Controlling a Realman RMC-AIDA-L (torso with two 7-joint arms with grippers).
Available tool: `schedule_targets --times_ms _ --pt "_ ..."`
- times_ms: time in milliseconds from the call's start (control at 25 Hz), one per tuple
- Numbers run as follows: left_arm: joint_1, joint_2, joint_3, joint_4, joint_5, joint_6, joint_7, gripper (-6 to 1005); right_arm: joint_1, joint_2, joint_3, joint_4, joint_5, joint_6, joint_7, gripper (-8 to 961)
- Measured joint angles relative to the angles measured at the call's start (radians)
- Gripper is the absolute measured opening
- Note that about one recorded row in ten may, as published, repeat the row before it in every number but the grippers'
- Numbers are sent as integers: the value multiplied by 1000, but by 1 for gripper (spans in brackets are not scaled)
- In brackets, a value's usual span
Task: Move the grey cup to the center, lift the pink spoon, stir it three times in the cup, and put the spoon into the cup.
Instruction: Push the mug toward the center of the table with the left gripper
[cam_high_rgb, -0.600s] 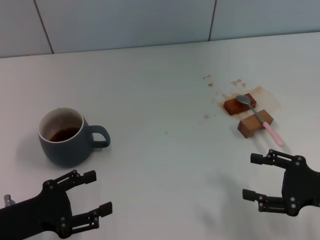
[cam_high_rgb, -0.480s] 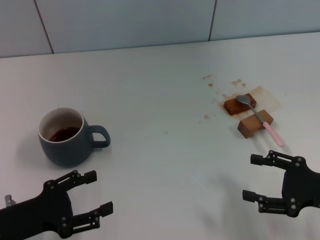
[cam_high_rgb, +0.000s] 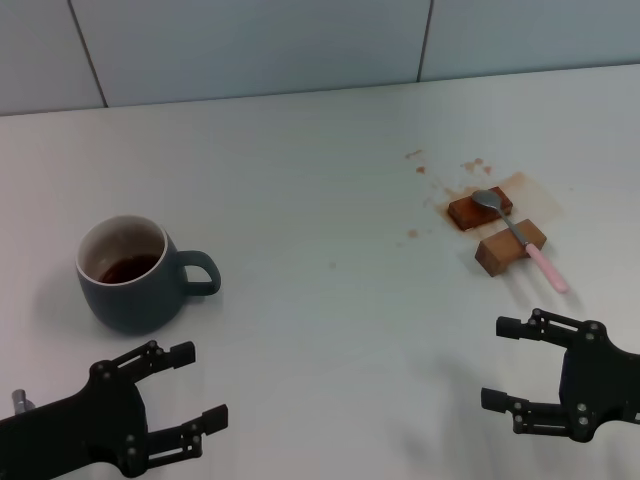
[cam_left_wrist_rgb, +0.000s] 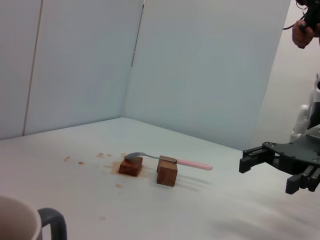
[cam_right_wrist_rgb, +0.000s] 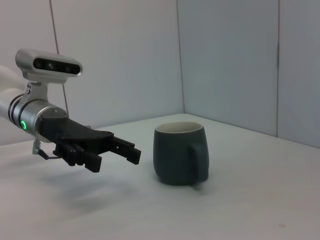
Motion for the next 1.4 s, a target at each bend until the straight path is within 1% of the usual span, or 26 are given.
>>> schedule_targets --times_ms 400,560,1120,1160,1200,1280,1360,1400 --pt "11 -2 0 -3 0 -2 6 842 4 2 0 1 5 0 2 813" --pt "12 -3 -8 -29 -5 -8 15 835 4 5 1 1 6 0 3 813" --pt "10 -4 -15 -49 -10 -2 29 351 4 8 20 2 8 -8 7 813" --pt "8 -5 -38 -50 -24 29 38 312 4 9 22 2 8 -8 7 813" --pt "8 -5 -38 -50 -24 29 38 273 4 9 22 2 8 -8 7 813" --pt "4 -6 -102 -51 -93 96 76 196 6 9 26 2 8 -8 7 813" --pt "5 -7 -158 -51 -161 121 118 131 8 9 32 2 8 -9 7 812" --pt "5 -7 -158 -51 -161 121 118 105 8 9 32 2 8 -9 7 812"
